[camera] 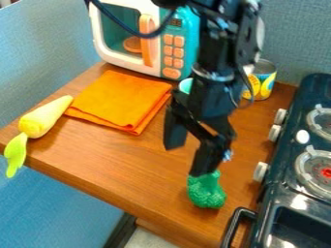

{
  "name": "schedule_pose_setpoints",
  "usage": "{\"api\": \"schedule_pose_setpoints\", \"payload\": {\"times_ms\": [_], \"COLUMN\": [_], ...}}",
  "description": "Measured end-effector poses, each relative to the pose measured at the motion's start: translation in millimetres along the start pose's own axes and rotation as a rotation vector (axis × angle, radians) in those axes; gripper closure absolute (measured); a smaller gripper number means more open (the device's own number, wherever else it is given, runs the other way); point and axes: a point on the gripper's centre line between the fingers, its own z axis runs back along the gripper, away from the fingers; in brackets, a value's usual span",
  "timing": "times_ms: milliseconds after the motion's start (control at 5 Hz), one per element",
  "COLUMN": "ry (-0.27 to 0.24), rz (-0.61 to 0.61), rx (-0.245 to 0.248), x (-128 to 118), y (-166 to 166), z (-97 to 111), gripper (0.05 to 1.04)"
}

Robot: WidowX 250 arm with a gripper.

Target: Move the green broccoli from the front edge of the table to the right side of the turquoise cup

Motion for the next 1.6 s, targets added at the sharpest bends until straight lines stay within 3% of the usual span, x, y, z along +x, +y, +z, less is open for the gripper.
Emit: {"api": "schedule_pose_setpoints", "payload": {"times_ms": [800,1600], "ry": [0.034,0.037], "rz": [-0.100,-0.107], "rx": [0.084,0.083], "x": [23,44], "y": [-5,-3], "z": [-10,-34], "gripper": [0.077,0.077]}}
